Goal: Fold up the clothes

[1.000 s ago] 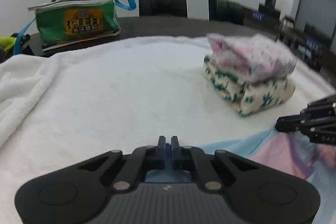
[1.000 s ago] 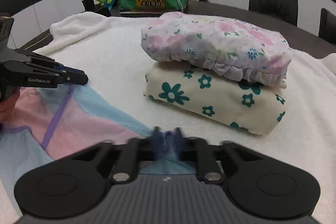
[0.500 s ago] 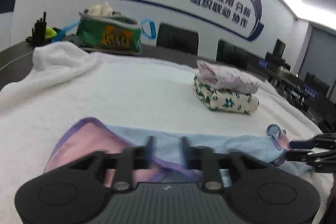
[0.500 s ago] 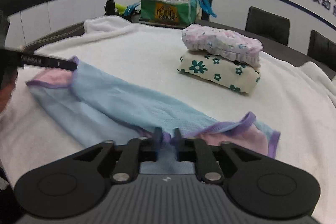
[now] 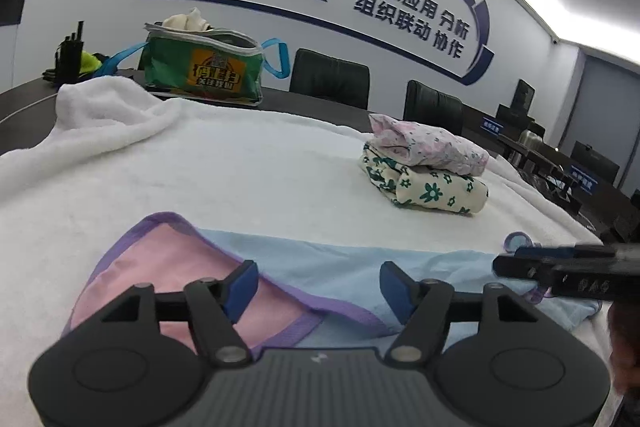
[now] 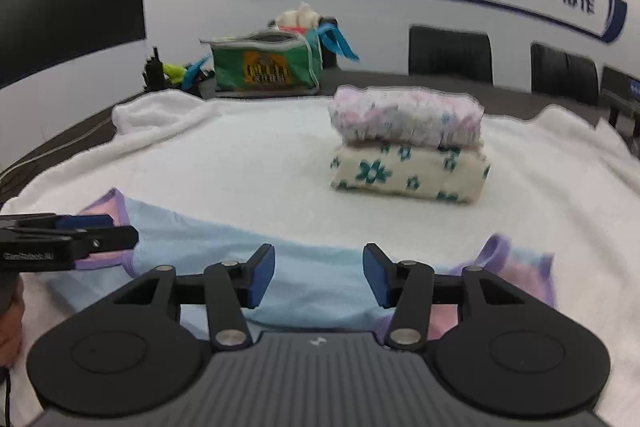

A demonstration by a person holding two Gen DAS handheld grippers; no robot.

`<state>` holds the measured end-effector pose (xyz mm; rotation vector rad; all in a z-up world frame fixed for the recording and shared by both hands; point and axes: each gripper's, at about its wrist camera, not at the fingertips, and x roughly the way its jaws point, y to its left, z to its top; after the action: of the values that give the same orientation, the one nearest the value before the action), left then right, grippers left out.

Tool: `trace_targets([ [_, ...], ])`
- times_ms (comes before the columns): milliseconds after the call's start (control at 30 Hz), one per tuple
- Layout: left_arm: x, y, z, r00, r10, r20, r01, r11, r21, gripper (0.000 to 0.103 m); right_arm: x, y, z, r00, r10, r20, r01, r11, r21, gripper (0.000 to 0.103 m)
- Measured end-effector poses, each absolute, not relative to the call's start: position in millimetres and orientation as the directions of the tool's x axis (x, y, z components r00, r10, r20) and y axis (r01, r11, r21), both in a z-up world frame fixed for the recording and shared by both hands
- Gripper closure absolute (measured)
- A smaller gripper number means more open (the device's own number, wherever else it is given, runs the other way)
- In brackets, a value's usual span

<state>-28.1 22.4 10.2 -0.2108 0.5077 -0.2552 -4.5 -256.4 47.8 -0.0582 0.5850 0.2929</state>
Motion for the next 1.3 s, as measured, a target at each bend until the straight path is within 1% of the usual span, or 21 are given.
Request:
trace_targets([
  [300,-28,25,11,0.841,-0.292,-0.455,0.183,0.946,-0.269,0.034,-8,-250,38,0.797,0.178,-0.577,-0.213,0.977,0.006,0.053],
  [467,-23,24,7,0.825,-0.288,-0.485,0.171,0.947,-0.272,0.034,-10,-250,28,0.785,0.167,-0.597,-0.211,0.977,-0.005,0.053],
  [533,-21,23,6,0.819,-0.287,-0.497,0.166,0.948,-0.273,0.034,-11,-250,24,0.780,0.162,-0.604,-0.210,0.978,-0.009,0.048],
  [667,-19,23,5,0.814,-0.283,-0.507,0.160,0.949,-0.271,0.034,-12,-251,16,0.770,0.153,-0.620,-0.209,0.978,-0.018,0.045],
  [800,-18,24,5,0.814,-0.283,-0.508,0.156,0.948,-0.279,0.034,-21,-258,26,0.809,0.161,-0.565,-0.199,0.980,-0.007,0.045],
  [867,-20,30,8,0.828,-0.287,-0.481,0.151,0.941,-0.301,0.034,-26,-262,32,0.829,0.164,-0.535,-0.194,0.981,0.000,0.045],
  [933,-23,35,11,0.842,-0.290,-0.454,0.146,0.934,-0.325,0.034,-30,-271,38,0.844,0.138,-0.518,-0.163,0.987,-0.002,0.045],
  [1033,-28,50,17,0.860,-0.281,-0.426,0.104,0.913,-0.394,0.035,-37,-291,46,0.865,0.093,-0.492,-0.109,0.994,-0.003,0.045],
  [1133,-26,52,25,0.866,-0.261,-0.427,0.078,0.913,-0.400,0.036,-14,-306,42,0.847,0.085,-0.525,-0.090,0.996,0.015,0.045],
  [1300,-13,15,30,0.857,-0.254,-0.448,0.144,0.953,-0.266,0.039,27,-329,34,0.809,0.076,-0.583,-0.059,0.997,0.047,0.045],
])
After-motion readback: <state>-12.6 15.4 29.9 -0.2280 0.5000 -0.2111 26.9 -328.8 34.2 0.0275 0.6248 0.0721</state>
